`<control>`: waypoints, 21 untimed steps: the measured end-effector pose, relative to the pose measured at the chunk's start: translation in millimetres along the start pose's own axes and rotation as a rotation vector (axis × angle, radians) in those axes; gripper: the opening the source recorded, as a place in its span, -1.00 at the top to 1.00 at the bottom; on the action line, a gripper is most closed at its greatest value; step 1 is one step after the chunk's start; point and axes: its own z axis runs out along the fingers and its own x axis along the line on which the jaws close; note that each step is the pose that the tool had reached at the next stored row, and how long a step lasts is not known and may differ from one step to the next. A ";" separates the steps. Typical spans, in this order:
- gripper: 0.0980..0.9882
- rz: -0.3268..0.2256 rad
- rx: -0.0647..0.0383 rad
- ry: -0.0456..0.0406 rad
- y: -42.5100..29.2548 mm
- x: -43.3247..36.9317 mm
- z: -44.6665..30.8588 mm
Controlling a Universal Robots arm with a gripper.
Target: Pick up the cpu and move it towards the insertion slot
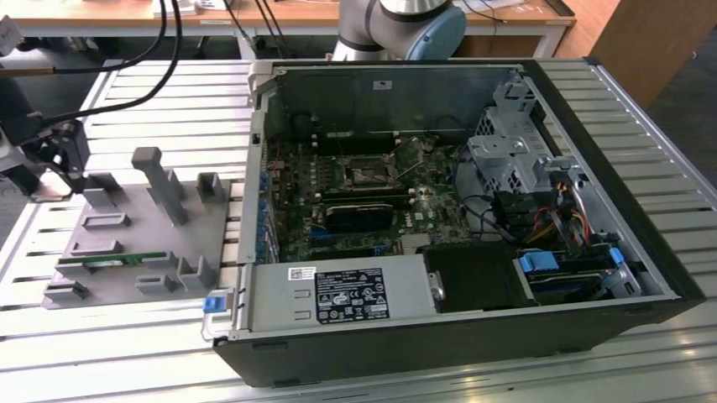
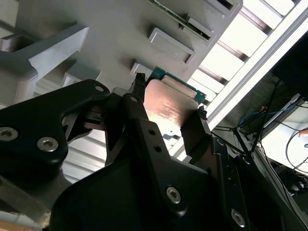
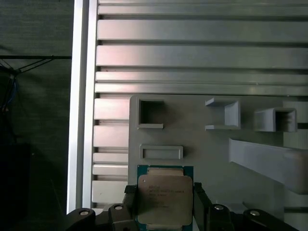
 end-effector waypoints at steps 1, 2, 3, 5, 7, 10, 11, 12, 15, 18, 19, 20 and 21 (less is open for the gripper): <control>0.00 0.000 0.000 -0.0001 0.0 0.0 -0.4; 0.00 0.000 0.000 -0.0001 0.1 0.0 -0.8; 0.00 0.000 0.000 -0.0001 0.1 0.0 -1.1; 0.00 0.001 0.000 -0.0001 0.1 0.0 -2.0; 0.00 0.001 0.000 0.0000 0.2 0.1 -2.9; 0.00 0.001 0.000 -0.0002 0.3 0.1 -4.1; 0.00 0.002 0.000 -0.0001 0.3 0.1 -4.4; 0.00 0.002 0.000 -0.0001 0.3 0.1 -4.8; 0.00 0.002 0.000 -0.0001 0.3 0.1 -5.7; 0.00 0.002 0.000 -0.0001 0.4 0.1 -6.7; 0.00 0.003 0.000 -0.0001 0.4 0.1 -7.1; 0.00 0.003 0.000 -0.0002 0.4 0.2 -7.4; 0.00 0.003 0.000 -0.0002 0.4 0.2 -7.8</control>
